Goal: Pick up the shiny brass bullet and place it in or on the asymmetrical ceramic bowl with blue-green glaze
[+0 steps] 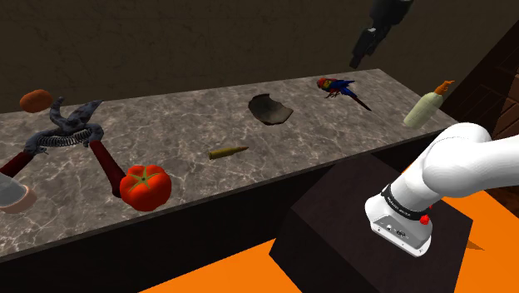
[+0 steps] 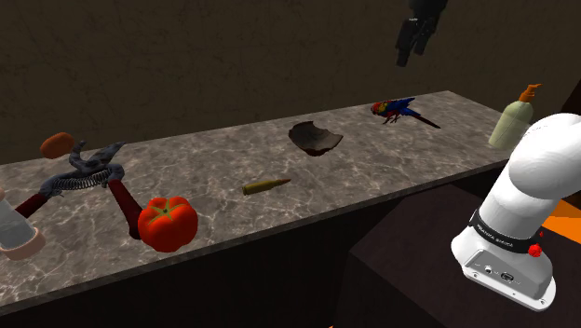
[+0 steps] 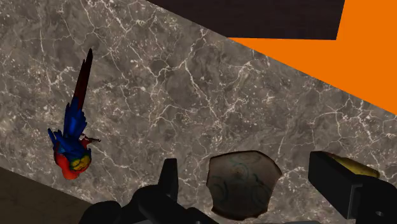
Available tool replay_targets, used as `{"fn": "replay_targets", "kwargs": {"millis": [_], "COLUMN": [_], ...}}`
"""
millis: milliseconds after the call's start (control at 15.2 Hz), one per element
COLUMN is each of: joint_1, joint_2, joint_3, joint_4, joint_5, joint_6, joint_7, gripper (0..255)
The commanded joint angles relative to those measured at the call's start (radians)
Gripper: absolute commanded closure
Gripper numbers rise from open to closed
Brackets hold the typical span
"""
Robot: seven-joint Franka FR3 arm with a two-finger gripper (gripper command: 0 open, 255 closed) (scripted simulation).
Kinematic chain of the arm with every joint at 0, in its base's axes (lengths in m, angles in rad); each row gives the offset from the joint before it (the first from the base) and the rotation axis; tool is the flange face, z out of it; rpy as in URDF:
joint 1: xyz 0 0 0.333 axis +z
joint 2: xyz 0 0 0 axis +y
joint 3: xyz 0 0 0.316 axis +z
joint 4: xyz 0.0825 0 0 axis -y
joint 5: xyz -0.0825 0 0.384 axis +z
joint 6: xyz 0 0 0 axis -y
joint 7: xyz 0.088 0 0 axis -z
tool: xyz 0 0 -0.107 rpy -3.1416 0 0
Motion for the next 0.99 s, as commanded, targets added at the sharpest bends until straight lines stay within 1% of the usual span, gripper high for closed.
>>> {"fn": "replay_targets", "kwargs": {"millis": [0,462,924], "joint_1": [0.000,0.068,0.131], "joint_2": [0.000,0.197,0.416], "joint_3": [0.000,-0.002,0.009], "joint_4": [0.000,-0.017,0.014], "joint_5": [0.000,0.018,0.039], "joint_6": [0.000,0.201,0.375], "joint_7": [0.000,-0.106,-0.215], "gripper": [0,0,0]}}
